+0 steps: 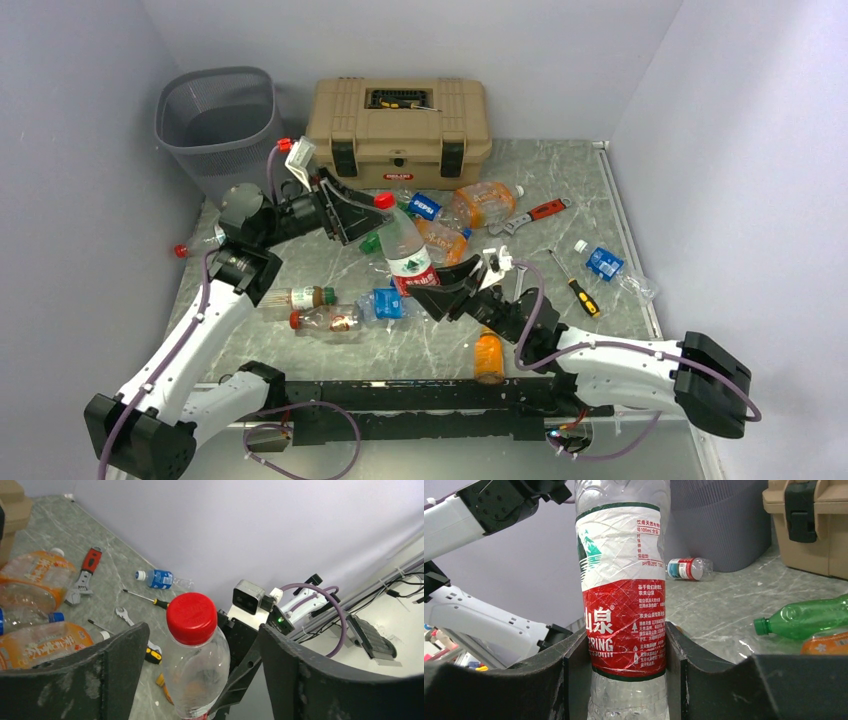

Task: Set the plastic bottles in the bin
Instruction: Pick up the plastic bottle at the center of the board.

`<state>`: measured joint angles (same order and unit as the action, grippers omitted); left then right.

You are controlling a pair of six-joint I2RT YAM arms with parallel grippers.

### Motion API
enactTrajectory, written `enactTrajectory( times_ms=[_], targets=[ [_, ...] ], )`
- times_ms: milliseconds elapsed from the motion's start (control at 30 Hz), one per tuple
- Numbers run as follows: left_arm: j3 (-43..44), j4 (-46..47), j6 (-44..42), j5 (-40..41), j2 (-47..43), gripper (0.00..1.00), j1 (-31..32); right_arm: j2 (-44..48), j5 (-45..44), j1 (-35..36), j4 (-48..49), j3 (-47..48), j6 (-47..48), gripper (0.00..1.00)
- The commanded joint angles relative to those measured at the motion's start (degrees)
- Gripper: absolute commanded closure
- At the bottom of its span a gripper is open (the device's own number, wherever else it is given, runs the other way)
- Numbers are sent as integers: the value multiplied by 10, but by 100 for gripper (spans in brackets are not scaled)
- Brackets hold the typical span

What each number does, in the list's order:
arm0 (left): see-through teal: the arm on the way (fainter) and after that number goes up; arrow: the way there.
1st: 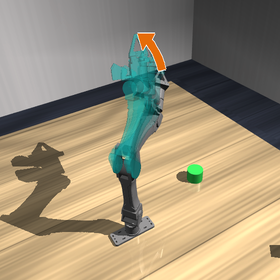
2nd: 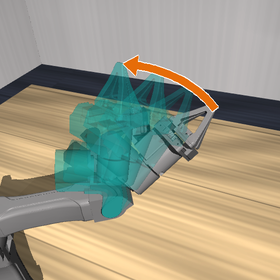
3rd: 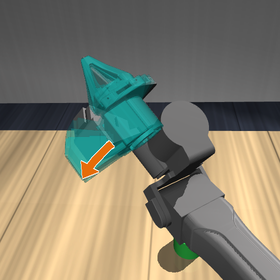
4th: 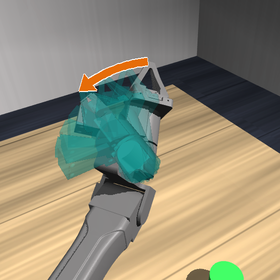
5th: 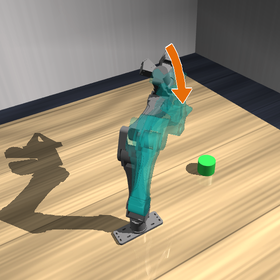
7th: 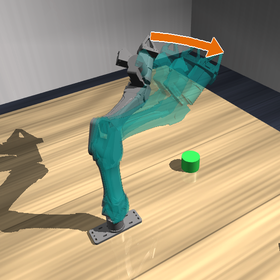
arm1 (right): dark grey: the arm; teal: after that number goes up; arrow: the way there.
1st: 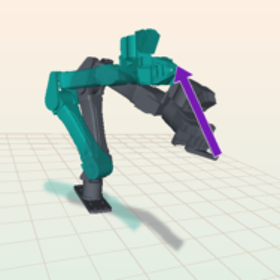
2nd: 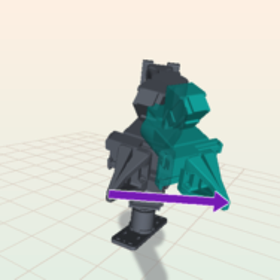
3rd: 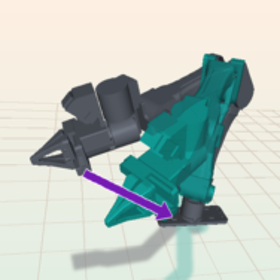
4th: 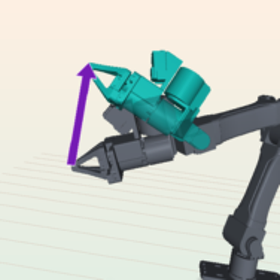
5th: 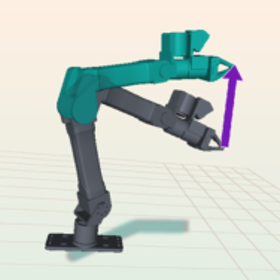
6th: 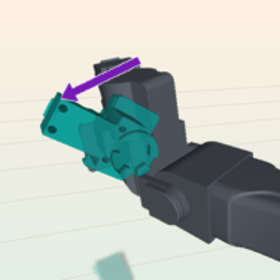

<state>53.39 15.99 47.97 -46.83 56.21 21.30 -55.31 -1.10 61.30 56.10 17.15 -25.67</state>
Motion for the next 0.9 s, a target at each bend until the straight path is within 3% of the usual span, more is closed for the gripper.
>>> enactTrajectory(
  times_ms=[0,167,433,500,633,700,867],
  targets=[
    [12,-32,-20,-11,-8,24,6,-23,-30,20,59,40,20,82],
    [17,-61,-41,-5,-10,25,8,-33,-41,34,48,48,34,81],
    [12,-48,-42,-1,-18,69,8,-40,-47,39,32,44,39,73],
    [13,-55,-49,1,-19,79,8,-39,-46,39,22,44,37,62],
    [21,-77,-71,14,-24,98,8,-28,-46,39,-86,80,24,23],
    [32,-104,-94,27,-29,100,8,-15,-47,39,-153,103,22,3],
    [67,-192,-181,70,-52,100,8,57,-47,39,-286,127,29,0]
  ],
)
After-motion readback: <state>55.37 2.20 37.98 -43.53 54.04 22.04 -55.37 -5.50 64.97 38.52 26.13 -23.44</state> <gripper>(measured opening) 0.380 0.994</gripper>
